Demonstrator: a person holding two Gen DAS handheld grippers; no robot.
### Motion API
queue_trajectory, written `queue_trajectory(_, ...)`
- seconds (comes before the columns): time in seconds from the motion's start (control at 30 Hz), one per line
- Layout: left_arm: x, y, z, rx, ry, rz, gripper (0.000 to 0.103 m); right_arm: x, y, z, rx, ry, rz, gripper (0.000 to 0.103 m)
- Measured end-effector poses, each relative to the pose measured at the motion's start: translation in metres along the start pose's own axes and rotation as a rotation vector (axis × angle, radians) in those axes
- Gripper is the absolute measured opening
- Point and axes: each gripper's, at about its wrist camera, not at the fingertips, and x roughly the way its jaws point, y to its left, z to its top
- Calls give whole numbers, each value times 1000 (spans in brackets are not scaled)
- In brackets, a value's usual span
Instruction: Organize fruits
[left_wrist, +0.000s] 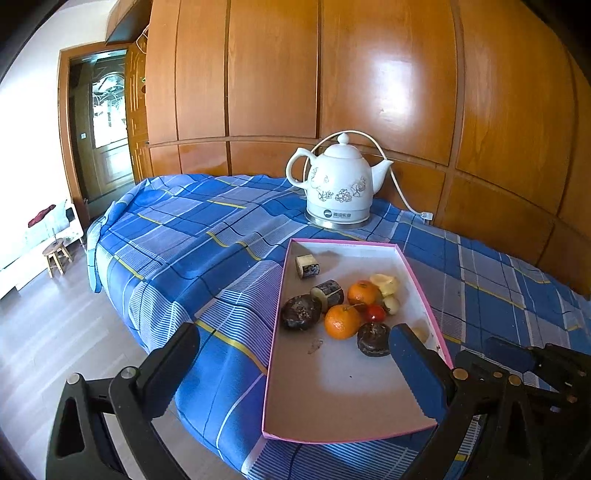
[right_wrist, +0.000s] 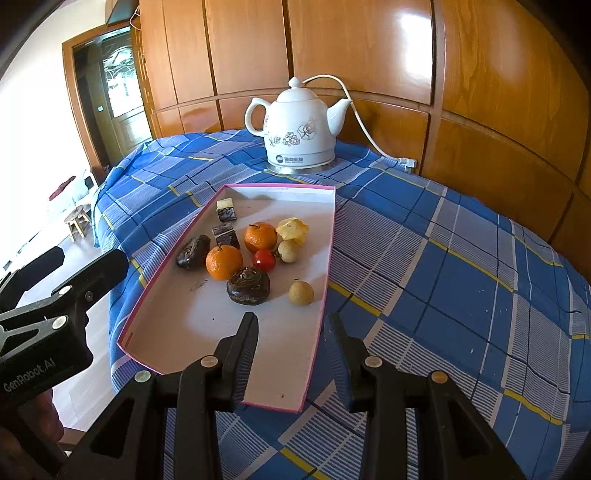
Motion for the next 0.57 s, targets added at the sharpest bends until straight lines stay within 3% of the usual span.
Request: queue_trajectory(0.57, 2, -1, 0, 7, 9, -9, 103, 0, -14, 3, 35, -2, 11, 37)
